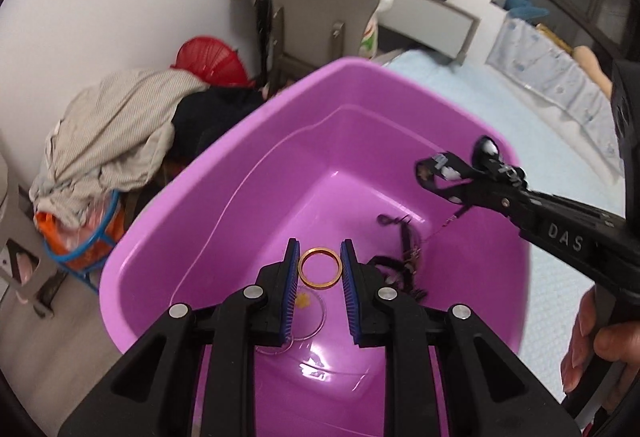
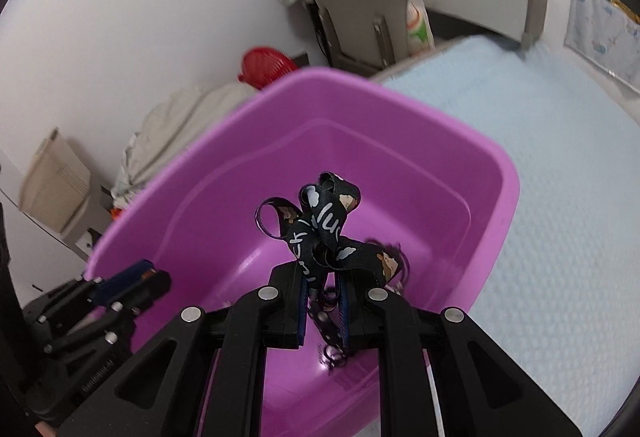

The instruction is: Organize jewelry

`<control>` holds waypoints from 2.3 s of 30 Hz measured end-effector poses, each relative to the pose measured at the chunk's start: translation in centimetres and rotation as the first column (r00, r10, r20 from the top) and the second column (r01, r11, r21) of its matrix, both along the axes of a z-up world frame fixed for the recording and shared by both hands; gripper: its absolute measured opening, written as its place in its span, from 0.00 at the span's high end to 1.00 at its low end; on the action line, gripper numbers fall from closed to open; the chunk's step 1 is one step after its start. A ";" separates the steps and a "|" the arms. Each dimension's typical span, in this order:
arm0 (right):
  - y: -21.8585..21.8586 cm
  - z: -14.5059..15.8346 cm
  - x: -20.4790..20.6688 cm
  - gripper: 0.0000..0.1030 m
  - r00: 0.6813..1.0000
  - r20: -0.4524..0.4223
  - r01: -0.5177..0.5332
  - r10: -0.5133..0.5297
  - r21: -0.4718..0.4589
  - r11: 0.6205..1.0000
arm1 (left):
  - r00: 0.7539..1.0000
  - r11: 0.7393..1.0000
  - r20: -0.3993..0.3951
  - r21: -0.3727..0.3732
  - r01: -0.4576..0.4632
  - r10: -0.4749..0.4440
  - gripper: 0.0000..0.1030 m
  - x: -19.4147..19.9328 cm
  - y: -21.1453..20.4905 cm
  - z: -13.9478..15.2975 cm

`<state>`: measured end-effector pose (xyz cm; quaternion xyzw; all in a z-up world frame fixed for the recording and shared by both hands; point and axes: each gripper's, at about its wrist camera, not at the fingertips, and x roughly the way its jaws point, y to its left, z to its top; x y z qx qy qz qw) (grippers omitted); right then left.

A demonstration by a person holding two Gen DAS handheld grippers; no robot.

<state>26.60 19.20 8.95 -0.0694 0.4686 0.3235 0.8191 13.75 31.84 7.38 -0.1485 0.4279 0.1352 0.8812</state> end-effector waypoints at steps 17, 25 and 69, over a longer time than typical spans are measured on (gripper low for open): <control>-1.9 0.4 -2.6 0.33 0.997 0.047 0.057 -0.055 -0.046 0.997 | 0.994 0.994 -0.027 0.043 -0.103 0.105 0.08 -1.5 0.9 0.8; -3.6 1.0 -4.6 0.33 0.995 0.055 0.089 -0.088 -0.009 0.996 | 0.995 0.991 -0.020 0.096 -0.091 0.093 0.07 -2.5 -0.5 1.8; -7.4 2.9 -10.7 0.33 0.975 0.118 0.187 -0.187 0.014 0.982 | 0.994 0.983 0.063 0.153 -0.102 0.093 0.07 -5.8 -4.0 5.9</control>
